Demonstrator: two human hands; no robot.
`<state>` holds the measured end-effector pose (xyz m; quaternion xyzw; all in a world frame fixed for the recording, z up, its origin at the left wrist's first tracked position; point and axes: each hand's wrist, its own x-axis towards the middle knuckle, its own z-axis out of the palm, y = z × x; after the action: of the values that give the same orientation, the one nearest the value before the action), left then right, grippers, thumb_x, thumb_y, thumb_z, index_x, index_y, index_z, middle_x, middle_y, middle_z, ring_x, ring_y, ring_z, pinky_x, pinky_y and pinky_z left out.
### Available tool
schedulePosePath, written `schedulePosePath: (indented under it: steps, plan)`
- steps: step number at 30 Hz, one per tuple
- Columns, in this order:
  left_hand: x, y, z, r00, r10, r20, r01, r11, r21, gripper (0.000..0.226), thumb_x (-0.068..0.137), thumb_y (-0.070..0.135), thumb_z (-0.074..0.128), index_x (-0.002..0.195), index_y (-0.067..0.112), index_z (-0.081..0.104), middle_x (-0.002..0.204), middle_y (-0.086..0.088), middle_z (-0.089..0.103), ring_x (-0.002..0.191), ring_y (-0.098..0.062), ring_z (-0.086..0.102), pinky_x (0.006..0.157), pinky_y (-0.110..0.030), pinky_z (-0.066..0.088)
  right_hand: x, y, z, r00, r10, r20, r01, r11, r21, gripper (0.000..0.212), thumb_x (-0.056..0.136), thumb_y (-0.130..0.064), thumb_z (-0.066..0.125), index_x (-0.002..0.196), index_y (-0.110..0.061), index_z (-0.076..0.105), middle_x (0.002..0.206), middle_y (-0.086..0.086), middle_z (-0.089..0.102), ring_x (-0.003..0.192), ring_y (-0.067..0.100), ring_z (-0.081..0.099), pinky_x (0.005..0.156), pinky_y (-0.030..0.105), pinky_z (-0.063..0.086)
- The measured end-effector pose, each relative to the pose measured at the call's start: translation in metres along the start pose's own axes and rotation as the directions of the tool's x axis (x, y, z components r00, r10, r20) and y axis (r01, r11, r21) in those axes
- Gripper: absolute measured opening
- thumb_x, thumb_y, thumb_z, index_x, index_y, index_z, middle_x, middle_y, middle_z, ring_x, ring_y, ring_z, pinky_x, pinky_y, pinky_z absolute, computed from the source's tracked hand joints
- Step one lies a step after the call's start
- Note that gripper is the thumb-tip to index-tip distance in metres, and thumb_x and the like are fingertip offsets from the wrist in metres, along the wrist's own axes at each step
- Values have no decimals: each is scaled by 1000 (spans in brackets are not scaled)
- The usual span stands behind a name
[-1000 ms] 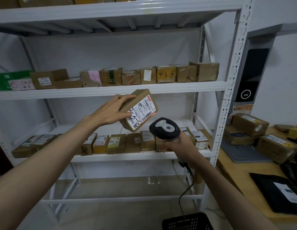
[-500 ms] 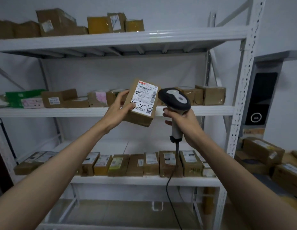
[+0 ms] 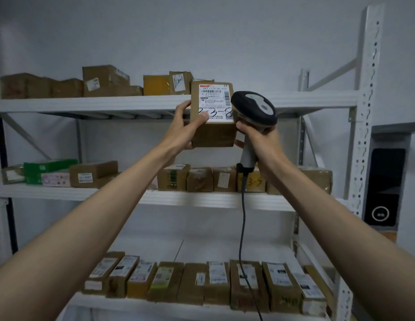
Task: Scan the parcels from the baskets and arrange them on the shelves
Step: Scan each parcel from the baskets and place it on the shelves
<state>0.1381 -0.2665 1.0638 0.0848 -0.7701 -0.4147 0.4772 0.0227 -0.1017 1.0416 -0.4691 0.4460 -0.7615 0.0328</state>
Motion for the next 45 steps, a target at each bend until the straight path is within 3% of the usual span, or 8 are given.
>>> schedulePosePath:
  steps: [9, 17, 21, 25, 28, 32, 38, 45]
  plan:
    - [78, 18, 14, 976, 216, 23, -217, 971, 99, 106, 80, 14, 84, 158, 35, 15, 154, -3, 41, 124, -13, 44, 105, -46, 50, 73, -22, 1, 990, -106, -99, 103, 994, -27, 36, 94, -8, 68, 130, -12, 61, 119, 6, 72, 110, 18, 68, 94, 41, 59]
    - [150, 16, 32, 956, 291, 21, -291, 947, 134, 100, 87, 8, 77, 157, 38, 12, 99, 14, 59, 86, 4, 57, 59, 1, 40, 145, -25, -6, 979, -132, -156, 114, 986, -121, 37, 93, -6, 68, 129, -9, 61, 122, 8, 70, 114, 18, 66, 98, 38, 57]
    - [172, 10, 43, 957, 285, 64, -291, 945, 147, 96, 91, 10, 73, 156, 40, 9, 125, -7, 64, 104, -20, 66, 86, -25, 54, 172, -19, -8, 976, -103, -191, 81, 989, -121, 35, 93, -4, 66, 128, -4, 61, 126, 14, 68, 115, 23, 66, 96, 40, 58]
    - [190, 4, 47, 959, 277, 62, -284, 935, 214, 94, 93, 17, 71, 158, 39, 7, 115, -14, 64, 100, -30, 65, 95, -49, 54, 192, -12, -11, 975, -74, -210, 37, 983, -177, 33, 93, -7, 67, 125, -4, 62, 125, 16, 68, 118, 28, 64, 104, 45, 53]
    - [202, 1, 48, 949, 311, 59, -315, 909, 274, 90, 94, 24, 71, 158, 39, 9, 99, -17, 65, 91, -33, 65, 91, -50, 54, 203, -9, -11, 975, -76, -208, 32, 977, -209, 25, 92, -9, 67, 117, -7, 65, 118, 16, 70, 107, 26, 68, 94, 40, 58]
    - [219, 2, 49, 920, 387, 68, -381, 837, 392, 84, 94, 33, 67, 158, 35, 13, 106, -16, 67, 96, -35, 63, 94, -48, 51, 214, -3, -13, 981, -57, -185, 6, 964, -264, 23, 92, -14, 68, 115, -10, 64, 90, 1, 68, 68, 5, 65, 48, 16, 49]
    - [239, 7, 53, 884, 468, 8, -343, 635, 693, 69, 85, 48, 70, 144, 26, 40, 133, -11, 36, 122, -34, 39, 98, -43, 39, 225, 10, -18, 981, -51, -188, 5, 972, -237, 17, 94, -8, 63, 111, -13, 66, 100, 2, 67, 88, 13, 63, 66, 23, 49]
    - [257, 10, 54, 857, 513, 54, -307, 424, 852, 63, 87, 53, 66, 133, 16, 45, 136, -6, 52, 128, -33, 39, 109, -44, 30, 230, 20, -21, 980, -54, -189, 6, 969, -248, 19, 93, -6, 64, 111, -2, 68, 94, 8, 58, 88, 19, 53, 77, 33, 41]
